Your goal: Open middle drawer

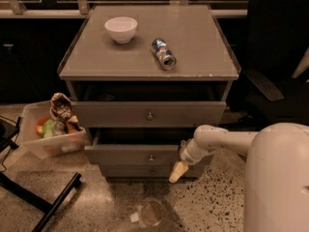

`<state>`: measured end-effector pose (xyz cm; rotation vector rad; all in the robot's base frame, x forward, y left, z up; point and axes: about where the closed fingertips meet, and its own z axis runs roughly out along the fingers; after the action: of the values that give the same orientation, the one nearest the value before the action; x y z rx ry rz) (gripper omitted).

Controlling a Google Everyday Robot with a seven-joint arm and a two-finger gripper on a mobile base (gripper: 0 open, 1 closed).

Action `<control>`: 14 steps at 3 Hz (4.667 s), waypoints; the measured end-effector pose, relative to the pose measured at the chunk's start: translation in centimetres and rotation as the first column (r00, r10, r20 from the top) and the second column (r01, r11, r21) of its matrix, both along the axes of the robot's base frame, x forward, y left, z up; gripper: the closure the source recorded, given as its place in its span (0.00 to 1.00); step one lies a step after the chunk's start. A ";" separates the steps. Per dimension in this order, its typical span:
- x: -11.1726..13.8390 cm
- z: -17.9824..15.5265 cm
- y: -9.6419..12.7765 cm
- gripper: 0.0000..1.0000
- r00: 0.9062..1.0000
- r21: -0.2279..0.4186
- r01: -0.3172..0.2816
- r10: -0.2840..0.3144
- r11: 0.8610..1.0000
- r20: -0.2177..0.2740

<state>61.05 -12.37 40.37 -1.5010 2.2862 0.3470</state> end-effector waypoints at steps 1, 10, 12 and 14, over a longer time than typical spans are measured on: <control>-3.7 0.6 -0.8 0.18 1.000 0.000 -0.004 0.004 1.000 -0.030; -9.0 3.0 -1.7 0.00 1.000 0.009 -0.017 0.017 1.000 -0.018; -15.4 3.9 -0.9 0.00 0.996 -0.011 -0.032 0.031 0.999 -0.085; -19.0 2.7 -1.4 0.20 0.978 0.013 -0.048 0.050 0.999 -0.200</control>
Offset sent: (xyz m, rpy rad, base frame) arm -0.0887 -0.0263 0.0202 0.0044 0.0433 -0.0006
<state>42.10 -13.78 43.05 -1.5850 2.3992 0.5440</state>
